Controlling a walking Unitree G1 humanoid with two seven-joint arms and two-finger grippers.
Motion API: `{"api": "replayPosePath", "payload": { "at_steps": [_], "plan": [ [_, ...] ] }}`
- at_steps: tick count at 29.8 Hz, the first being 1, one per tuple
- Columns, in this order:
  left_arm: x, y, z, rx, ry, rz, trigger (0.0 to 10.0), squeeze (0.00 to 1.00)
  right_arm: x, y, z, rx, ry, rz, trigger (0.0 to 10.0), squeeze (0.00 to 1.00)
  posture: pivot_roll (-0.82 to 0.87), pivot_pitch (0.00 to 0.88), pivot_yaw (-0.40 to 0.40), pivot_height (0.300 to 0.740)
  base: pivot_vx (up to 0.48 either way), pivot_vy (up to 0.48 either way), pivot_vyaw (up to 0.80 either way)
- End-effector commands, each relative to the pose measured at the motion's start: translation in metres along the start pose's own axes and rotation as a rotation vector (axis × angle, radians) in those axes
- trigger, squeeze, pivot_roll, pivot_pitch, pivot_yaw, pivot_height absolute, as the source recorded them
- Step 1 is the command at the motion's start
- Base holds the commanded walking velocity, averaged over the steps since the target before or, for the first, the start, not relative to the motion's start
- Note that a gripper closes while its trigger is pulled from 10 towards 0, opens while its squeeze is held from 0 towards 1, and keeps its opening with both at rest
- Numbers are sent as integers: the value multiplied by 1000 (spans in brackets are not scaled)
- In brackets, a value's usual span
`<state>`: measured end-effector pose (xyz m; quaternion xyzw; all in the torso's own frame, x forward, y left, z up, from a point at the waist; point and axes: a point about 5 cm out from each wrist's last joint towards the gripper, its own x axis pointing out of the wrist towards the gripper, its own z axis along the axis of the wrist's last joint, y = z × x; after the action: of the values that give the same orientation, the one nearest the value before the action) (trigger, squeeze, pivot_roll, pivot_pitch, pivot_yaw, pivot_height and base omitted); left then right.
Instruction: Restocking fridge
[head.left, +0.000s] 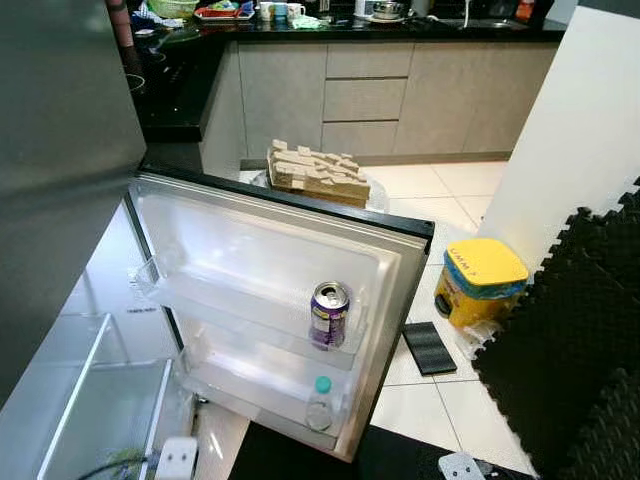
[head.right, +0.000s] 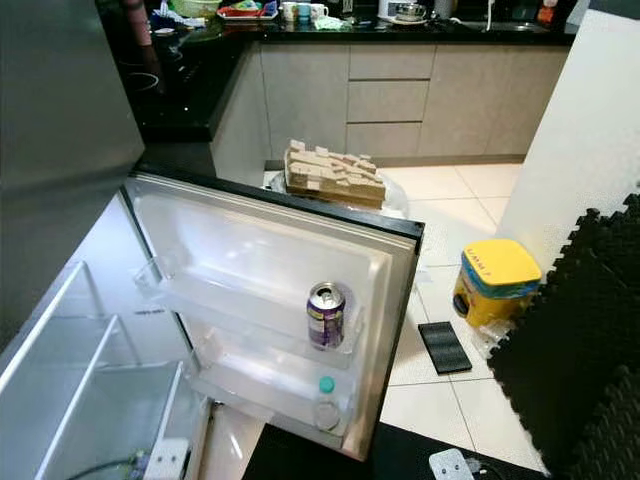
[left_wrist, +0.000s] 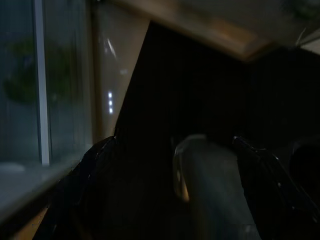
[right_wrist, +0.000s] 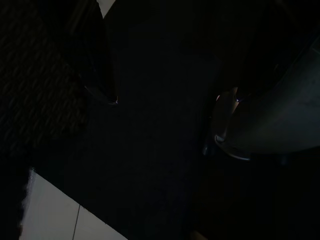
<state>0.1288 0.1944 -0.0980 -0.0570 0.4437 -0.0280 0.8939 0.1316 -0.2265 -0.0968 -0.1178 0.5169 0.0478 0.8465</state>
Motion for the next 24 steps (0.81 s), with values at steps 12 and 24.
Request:
{"api": "replayPosePath", "payload": {
  "at_steps": [12, 24],
  "plan": [
    [0, 3, -6, 40, 80, 2, 10000, 0, 2, 0, 8, -29, 7, 4, 10000, 0, 89, 0, -25, 740, 0, 0, 0],
    [2, 1, -3, 71, 119, -25, 10000, 0, 2, 10, 1, -39, 31, 24, 10000, 0, 91, 0, -19, 740, 0, 0, 0]
  ]
}}
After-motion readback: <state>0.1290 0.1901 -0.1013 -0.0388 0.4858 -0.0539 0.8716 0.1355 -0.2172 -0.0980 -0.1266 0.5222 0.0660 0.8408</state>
